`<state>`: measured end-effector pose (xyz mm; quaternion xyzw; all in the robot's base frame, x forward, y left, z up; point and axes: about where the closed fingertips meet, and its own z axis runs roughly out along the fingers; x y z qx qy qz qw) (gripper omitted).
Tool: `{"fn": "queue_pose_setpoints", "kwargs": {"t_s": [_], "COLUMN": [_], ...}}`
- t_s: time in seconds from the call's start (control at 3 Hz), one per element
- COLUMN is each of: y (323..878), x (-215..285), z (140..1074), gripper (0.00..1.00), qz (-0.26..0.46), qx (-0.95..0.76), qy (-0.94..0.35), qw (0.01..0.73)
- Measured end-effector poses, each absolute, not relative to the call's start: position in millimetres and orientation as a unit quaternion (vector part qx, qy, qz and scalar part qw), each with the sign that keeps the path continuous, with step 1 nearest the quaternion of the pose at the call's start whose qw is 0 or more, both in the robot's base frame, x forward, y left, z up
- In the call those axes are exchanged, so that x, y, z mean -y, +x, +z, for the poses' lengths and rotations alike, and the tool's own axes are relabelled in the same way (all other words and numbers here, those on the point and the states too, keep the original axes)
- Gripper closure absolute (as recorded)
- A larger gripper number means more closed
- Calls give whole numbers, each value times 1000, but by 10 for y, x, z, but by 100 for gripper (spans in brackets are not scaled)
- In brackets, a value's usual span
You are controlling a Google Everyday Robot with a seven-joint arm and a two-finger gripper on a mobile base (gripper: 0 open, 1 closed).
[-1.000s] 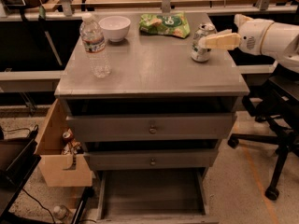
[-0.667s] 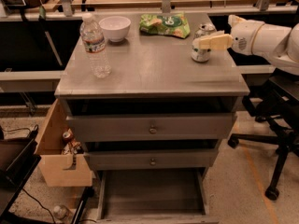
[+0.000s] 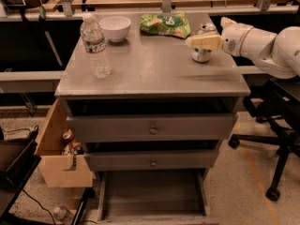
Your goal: Place 7up can into bottom drawer
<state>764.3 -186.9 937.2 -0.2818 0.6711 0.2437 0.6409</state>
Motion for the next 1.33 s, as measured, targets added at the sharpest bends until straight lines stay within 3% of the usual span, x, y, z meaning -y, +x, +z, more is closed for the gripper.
{"fn": "queue_pose_setpoints", "kwargs": {"t_s": [0.33, 1.33], "y": [7710, 7726], "x": [1787, 1688], "z": [9313, 9306], "gripper": [16, 87], "qz": [250, 256], "qx": [-668, -666], "qy": [-273, -276], "qw": [646, 644]}}
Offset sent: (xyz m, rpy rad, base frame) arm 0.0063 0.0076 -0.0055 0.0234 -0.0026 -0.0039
